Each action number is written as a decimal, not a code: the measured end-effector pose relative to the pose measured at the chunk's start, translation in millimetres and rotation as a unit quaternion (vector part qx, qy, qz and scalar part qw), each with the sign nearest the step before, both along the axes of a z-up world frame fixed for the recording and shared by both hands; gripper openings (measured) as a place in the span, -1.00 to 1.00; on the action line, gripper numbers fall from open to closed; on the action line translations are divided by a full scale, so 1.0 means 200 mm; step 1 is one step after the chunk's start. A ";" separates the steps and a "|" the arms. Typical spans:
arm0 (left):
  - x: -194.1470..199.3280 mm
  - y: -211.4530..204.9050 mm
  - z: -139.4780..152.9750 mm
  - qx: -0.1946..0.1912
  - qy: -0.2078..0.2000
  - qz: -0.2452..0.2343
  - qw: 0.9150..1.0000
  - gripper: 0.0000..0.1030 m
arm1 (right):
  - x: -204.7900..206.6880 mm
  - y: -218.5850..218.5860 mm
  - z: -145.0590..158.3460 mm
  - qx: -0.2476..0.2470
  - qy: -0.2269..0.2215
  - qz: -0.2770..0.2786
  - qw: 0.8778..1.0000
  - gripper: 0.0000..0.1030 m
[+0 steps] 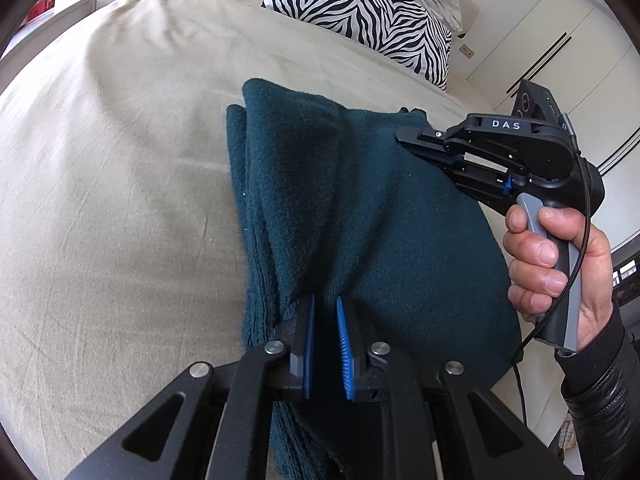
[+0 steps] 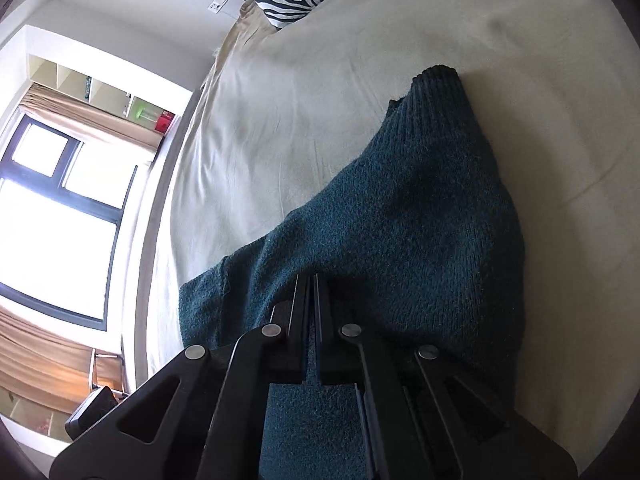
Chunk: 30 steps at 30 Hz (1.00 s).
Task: Fold small clothes
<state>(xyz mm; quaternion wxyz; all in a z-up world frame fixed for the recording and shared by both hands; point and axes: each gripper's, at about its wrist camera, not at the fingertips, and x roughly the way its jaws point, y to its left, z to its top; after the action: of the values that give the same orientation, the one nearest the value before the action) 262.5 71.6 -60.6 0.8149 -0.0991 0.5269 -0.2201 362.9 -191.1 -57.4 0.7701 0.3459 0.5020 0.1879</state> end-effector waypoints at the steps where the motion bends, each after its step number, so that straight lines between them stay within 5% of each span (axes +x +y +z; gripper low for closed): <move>1: 0.00 0.00 0.00 0.001 0.000 0.000 1.000 -0.69 | 0.01 0.04 0.01 0.028 -0.002 0.018 0.999 -0.85; 6: 0.01 0.00 0.00 0.000 0.003 0.000 1.000 -0.69 | 0.10 0.33 -0.02 0.016 0.022 0.092 0.995 -0.60; 10: 0.02 0.01 -0.01 -0.007 0.007 0.000 1.000 -0.70 | 0.19 0.36 -0.11 0.017 0.037 0.069 0.997 -0.72; 13: 0.02 0.02 -0.01 -0.007 0.007 0.000 1.000 -0.70 | 0.15 0.34 -0.03 0.011 0.022 0.070 0.997 -0.64; 17: 0.02 0.02 0.00 -0.006 0.008 -0.001 1.000 -0.70 | -0.06 0.23 0.03 0.087 0.005 0.070 0.994 -0.62; 22: 0.01 -0.01 0.00 0.007 0.002 -0.006 1.000 -0.70 | -0.41 0.06 -0.10 0.121 -0.010 0.085 0.989 -0.63; 26: -0.01 0.00 0.03 -0.010 -0.003 -0.003 1.000 -0.70 | -0.59 -0.09 0.01 0.092 -0.017 0.052 0.994 -0.59; 29: -0.03 0.07 0.15 -0.017 -0.035 0.012 0.999 -0.49 | -0.70 -0.27 0.10 0.065 -0.047 0.004 0.997 -0.07; 30: -0.03 0.11 0.19 -0.012 -0.053 0.025 0.998 -0.05 | -0.73 -0.36 0.11 0.056 -0.052 -0.017 0.997 0.25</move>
<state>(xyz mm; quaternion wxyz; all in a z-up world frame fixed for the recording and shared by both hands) 256.5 93.7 -22.8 0.8458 -0.1102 0.4773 -0.2113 216.7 -262.5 -35.0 0.7773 0.3872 0.4442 0.2201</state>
